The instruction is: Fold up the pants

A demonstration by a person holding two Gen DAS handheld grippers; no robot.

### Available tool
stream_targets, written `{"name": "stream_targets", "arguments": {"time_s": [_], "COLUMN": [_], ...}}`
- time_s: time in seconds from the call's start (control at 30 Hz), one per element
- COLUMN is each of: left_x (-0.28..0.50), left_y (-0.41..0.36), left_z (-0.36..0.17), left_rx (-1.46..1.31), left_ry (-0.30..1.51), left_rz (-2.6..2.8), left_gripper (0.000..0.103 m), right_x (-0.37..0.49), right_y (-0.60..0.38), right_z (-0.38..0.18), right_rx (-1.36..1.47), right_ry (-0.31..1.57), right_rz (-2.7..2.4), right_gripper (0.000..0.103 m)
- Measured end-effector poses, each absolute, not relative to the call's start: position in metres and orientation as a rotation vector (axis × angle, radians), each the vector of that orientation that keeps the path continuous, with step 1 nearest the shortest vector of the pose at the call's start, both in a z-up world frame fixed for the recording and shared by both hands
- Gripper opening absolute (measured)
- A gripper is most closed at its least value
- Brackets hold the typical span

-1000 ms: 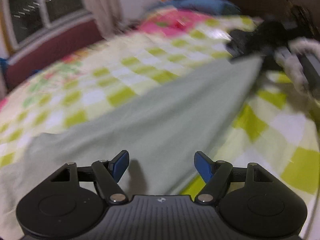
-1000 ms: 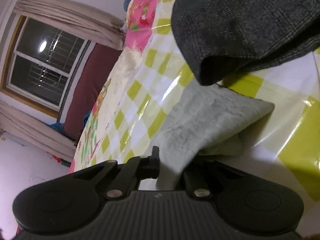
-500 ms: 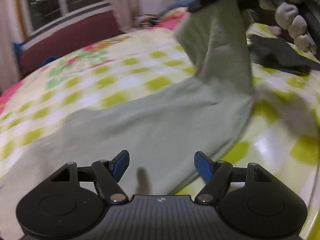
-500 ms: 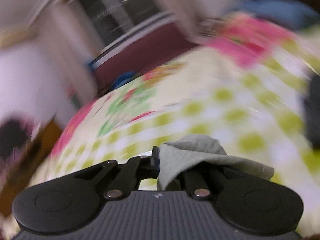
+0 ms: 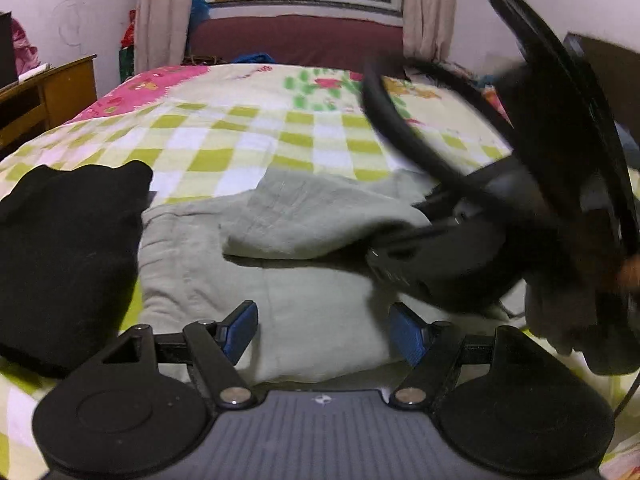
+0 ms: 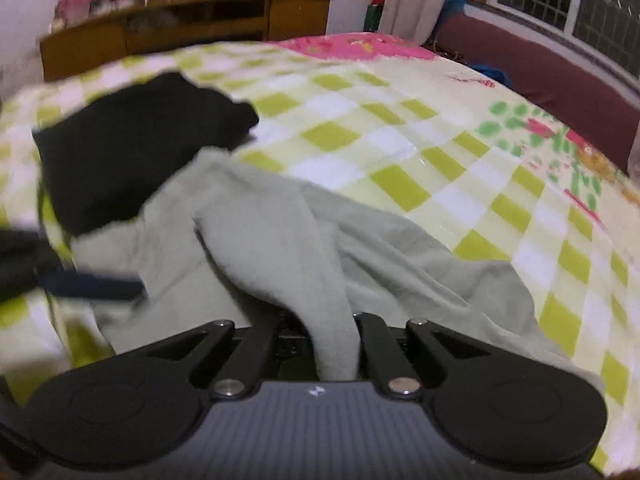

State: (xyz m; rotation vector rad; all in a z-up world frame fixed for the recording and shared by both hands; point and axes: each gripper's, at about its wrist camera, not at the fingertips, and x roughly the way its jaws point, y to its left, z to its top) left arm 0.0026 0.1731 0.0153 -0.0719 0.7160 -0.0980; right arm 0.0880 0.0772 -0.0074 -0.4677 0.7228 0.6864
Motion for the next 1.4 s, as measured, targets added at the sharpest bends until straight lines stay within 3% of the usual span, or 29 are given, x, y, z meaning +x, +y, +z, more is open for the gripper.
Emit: {"name": "stream_targets", "arguments": {"time_s": [0.2,0.57,0.73,0.9,0.97,1.4], "left_x": [-0.009,-0.038,-0.044,-0.049,-0.051,-0.056], "left_y": [0.191,0.214,0.217,0.217,0.219,0.228], "left_z": [0.017,0.013,0.008,0.009,0.009,0.003], "left_rx": [-0.134,-0.108,-0.115,-0.131,-0.139,-0.178], "left_ry": [0.686,0.713,0.724,0.716,0.715,0.712], "left_rz": [-0.101,-0.073,-0.072,-0.079,-0.084,-0.089], "left_gripper": [0.086,0.086,0.086,0.086,0.086,0.086], "right_x": [0.078,0.075,0.065,0.059,0.061,0.049], "right_y": [0.086,0.101,0.108,0.123,0.128,0.122], "right_z": [-0.002,0.001,0.008,0.011,0.010,0.034], "right_rx": [-0.546,-0.524,-0.538,-0.547,-0.541,-0.388], "right_ry": [0.686,0.684,0.665,0.667,0.692,0.733], "right_rz": [0.675,0.733,0.798,0.823,0.820,0.855], "right_gripper": [0.005,0.014,0.037,0.039,0.049,0.058]}}
